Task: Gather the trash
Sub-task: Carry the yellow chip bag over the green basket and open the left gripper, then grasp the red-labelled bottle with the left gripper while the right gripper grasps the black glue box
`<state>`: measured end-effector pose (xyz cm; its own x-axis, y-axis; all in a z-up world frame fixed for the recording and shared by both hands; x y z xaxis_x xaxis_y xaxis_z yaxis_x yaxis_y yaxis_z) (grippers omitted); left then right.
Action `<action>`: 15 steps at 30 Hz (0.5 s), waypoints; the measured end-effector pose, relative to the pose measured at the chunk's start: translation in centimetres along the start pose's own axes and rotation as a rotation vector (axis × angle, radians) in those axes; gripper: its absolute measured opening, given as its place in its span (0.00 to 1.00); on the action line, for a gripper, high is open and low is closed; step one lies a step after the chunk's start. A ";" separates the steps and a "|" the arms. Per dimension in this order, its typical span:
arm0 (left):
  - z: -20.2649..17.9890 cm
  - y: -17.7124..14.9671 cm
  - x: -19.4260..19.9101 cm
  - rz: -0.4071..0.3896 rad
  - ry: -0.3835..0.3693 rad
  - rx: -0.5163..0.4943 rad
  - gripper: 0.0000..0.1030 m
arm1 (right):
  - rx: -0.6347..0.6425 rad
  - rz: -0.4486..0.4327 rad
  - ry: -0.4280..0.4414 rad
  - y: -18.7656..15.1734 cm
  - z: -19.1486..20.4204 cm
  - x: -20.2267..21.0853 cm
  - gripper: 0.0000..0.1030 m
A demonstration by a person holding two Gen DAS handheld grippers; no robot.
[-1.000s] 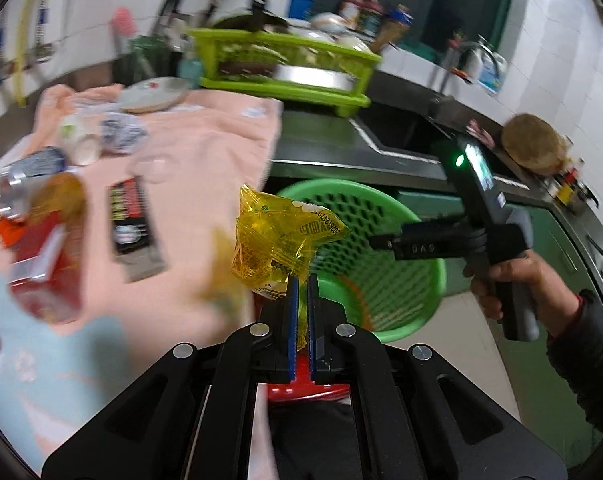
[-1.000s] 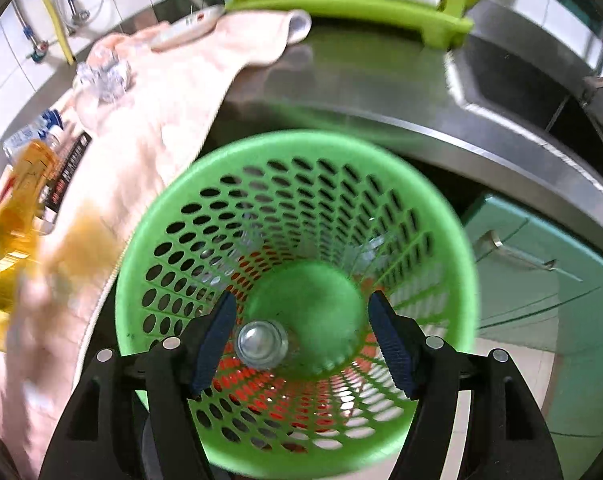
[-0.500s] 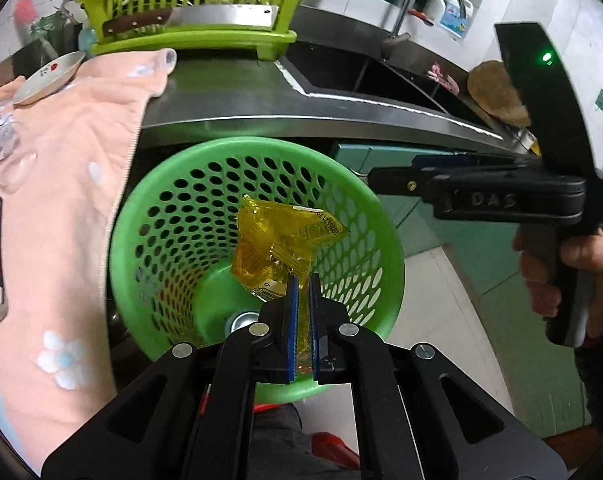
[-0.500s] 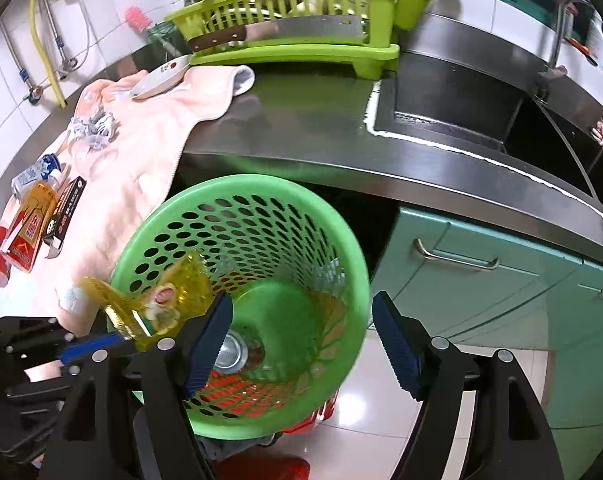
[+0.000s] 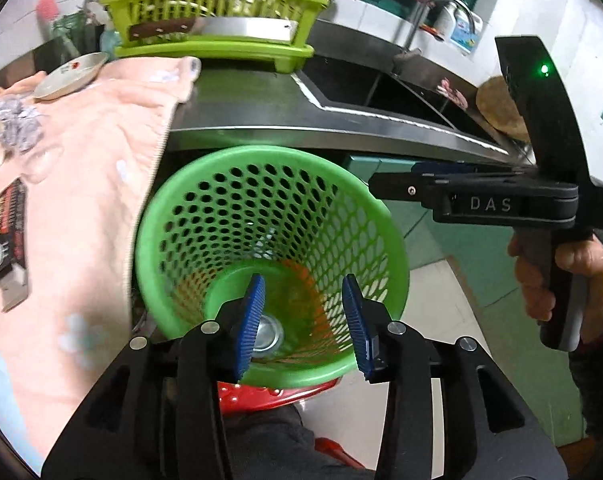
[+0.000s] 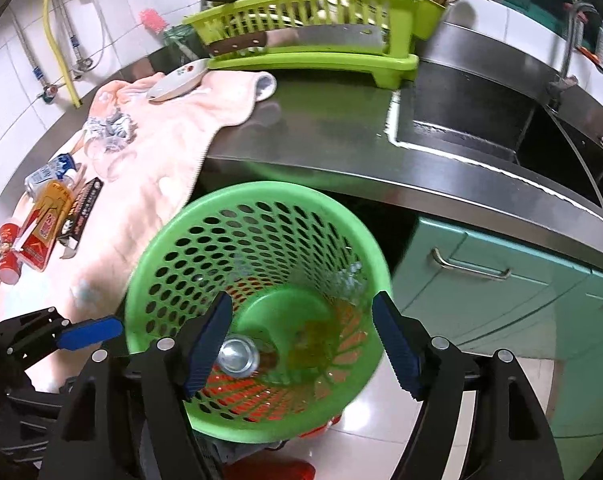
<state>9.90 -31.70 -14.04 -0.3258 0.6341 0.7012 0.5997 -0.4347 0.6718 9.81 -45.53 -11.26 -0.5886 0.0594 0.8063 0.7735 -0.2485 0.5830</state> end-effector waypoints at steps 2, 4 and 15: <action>0.8 0.0 1.1 -0.018 0.020 0.005 0.39 | 0.014 -0.002 0.011 0.3 1.1 -0.1 0.68; 1.9 0.0 2.4 -0.036 0.045 0.016 0.39 | 0.030 -0.001 0.016 0.6 2.1 -0.2 0.68; 10.8 0.7 10.4 -0.146 0.321 0.095 0.45 | 0.122 -0.001 0.093 2.0 9.6 -1.2 0.68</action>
<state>14.81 -18.54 -8.86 -0.6171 0.4456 0.6485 0.5900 -0.2833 0.7561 14.34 -36.79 -10.14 -0.6042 -0.0317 0.7962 0.7925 -0.1285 0.5962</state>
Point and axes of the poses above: each gripper's, at about its wrist camera, not at the fingertips, and x roughly against the way its jaws point, z to its left, y to its top, the point moved 8 cm from there along -x, roughly the way its jaws point, and after that the axes turned 3 degrees about -z, right-handed, at the moved point
